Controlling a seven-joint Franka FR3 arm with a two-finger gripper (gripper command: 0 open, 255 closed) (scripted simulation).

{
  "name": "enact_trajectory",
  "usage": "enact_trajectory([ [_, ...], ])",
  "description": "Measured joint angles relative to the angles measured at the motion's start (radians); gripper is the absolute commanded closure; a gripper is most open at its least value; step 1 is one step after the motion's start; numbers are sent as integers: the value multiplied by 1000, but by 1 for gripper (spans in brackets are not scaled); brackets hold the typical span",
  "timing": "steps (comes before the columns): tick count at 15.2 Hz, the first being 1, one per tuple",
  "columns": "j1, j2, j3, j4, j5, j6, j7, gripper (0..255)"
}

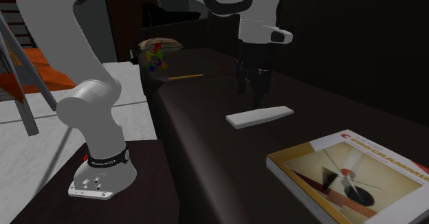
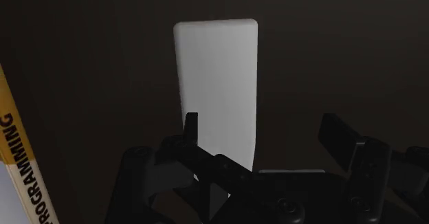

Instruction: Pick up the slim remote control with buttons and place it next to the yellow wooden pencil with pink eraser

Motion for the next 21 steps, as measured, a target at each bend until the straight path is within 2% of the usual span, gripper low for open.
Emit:
enact_trajectory([
  [3, 5, 89, -9, 76, -6, 42, -62, 0],
  [11, 6, 137, -12, 21, -5, 155, -81, 0],
  [17, 6, 140, -12, 14, -4, 165, -80, 0],
  [18, 6, 140, -12, 14, -4, 165, -80, 255],
  [21, 6, 140, -12, 14, -4, 165, -80, 255],
])
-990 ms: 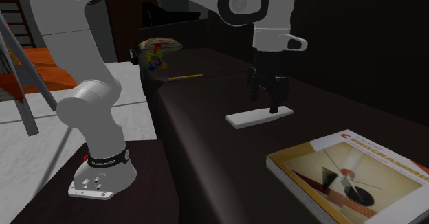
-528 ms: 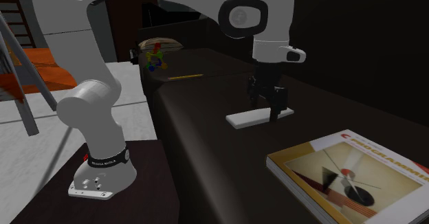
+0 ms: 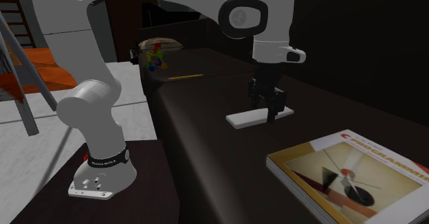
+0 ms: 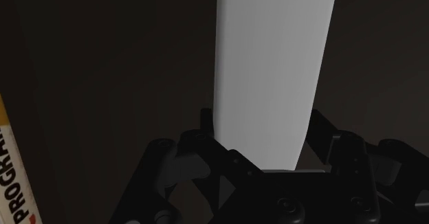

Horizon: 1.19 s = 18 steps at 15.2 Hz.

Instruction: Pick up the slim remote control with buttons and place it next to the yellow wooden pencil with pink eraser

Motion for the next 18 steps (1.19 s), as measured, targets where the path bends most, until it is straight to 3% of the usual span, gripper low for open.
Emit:
enact_trajectory([
  [8, 1, -1, 1, 5, 0, -6, 1, 255],
  [18, 1, -27, 3, 105, -3, -131, 1, 255],
])
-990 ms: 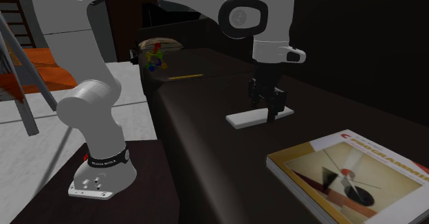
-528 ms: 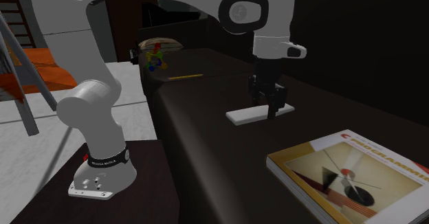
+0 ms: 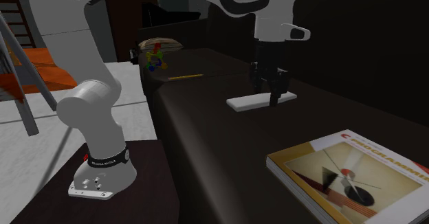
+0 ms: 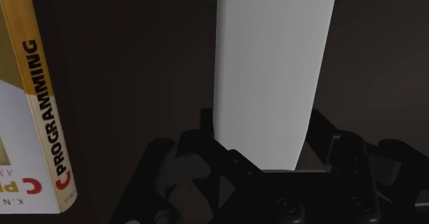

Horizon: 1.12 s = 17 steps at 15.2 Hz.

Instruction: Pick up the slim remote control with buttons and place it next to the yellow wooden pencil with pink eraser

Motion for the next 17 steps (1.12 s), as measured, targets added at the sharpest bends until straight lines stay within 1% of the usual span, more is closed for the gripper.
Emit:
enact_trajectory([
  [6, 1, -10, 3, 65, -1, -75, 1, 255],
  [8, 8, -51, 14, 26, -6, -77, 22, 255],
  [12, 29, -185, 58, -104, -14, -83, 91, 255],
  [17, 52, -328, 112, -226, -6, -106, 166, 255],
])
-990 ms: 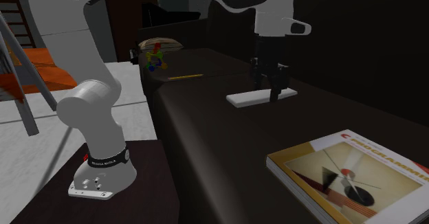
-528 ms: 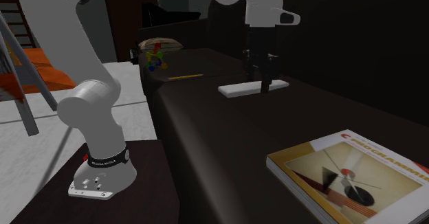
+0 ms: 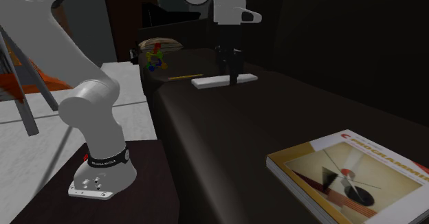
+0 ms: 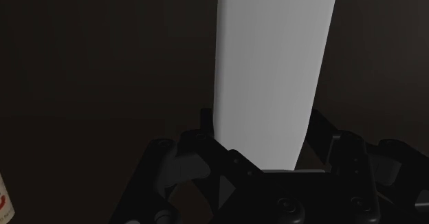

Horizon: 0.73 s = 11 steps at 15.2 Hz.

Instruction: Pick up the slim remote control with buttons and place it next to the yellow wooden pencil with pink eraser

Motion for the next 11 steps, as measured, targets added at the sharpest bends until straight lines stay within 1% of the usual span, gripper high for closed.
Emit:
enact_trajectory([
  [4, 28, -134, 62, -107, 27, -29, 77, 255],
  [11, 89, -325, 173, -226, 105, -101, 208, 255],
])
